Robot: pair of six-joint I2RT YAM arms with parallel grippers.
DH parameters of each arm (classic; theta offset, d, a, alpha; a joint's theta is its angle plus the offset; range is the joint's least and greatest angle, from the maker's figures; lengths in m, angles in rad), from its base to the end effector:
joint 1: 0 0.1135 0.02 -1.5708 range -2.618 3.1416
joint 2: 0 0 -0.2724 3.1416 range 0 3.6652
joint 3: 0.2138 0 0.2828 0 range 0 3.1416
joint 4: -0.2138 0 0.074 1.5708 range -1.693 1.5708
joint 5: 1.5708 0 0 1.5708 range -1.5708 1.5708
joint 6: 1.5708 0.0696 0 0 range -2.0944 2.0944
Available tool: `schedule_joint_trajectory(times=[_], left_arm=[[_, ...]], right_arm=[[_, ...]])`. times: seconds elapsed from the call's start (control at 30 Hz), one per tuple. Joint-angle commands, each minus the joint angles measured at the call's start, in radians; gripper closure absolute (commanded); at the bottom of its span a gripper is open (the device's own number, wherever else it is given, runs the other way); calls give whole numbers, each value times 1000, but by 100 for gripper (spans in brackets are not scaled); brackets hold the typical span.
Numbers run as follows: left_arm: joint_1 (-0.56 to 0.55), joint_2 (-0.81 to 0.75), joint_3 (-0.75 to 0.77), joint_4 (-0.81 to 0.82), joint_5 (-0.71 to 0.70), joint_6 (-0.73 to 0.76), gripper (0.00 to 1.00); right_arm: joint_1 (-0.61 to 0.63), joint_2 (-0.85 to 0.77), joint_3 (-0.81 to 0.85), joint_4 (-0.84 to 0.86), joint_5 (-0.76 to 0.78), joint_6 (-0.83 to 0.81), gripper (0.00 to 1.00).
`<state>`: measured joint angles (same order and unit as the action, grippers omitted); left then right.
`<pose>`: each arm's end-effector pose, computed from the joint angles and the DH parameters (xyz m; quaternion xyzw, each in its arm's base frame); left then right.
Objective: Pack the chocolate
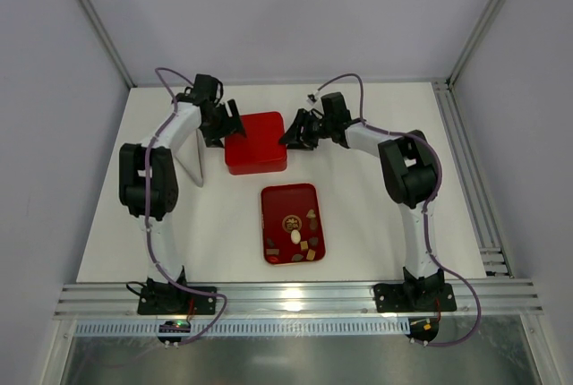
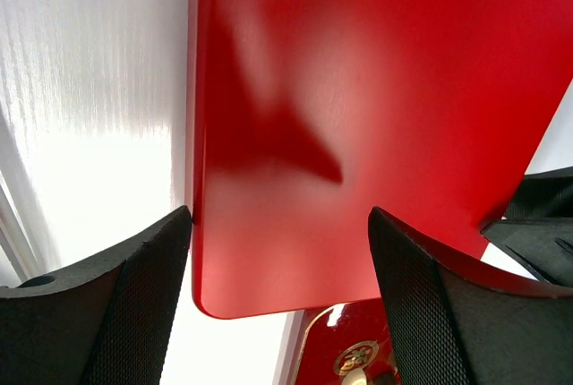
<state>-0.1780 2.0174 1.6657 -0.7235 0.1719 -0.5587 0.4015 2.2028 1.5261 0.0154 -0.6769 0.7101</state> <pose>0.4758 -0.0977 0.1949 -0.1621 0.9524 -0.1656 0.1980 0.4756 0.2493 0.1282 -0.0139 0.8598 0.4720 0.1946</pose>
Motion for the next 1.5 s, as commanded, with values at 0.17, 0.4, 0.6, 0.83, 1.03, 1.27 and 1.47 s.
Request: schedule_joint_trajectory(times=[0.17, 0.4, 0.6, 0.83, 1.03, 1.27, 1.47], left_arm=[[-17, 38, 94, -68, -8, 39, 22], [-26, 52, 117, -86, -6, 42, 22], [-37, 75, 181, -128, -12, 43, 22], [-52, 95, 229, -157, -20, 48, 23], [-55, 96, 229, -163, -22, 46, 23], [-52, 78, 227, -165, -38, 62, 20], [-35, 20, 163, -123, -61, 56, 14]], right_arm=[[-1, 28, 74, -57, 22, -52, 50], [-1, 32, 78, -80, 31, -75, 47], [0, 37, 82, -103, 40, -93, 57], [2, 32, 82, -114, 48, -109, 58], [3, 31, 83, -123, 54, -118, 62], [3, 38, 85, -153, 73, -133, 62], [3, 43, 86, -172, 83, -147, 72]])
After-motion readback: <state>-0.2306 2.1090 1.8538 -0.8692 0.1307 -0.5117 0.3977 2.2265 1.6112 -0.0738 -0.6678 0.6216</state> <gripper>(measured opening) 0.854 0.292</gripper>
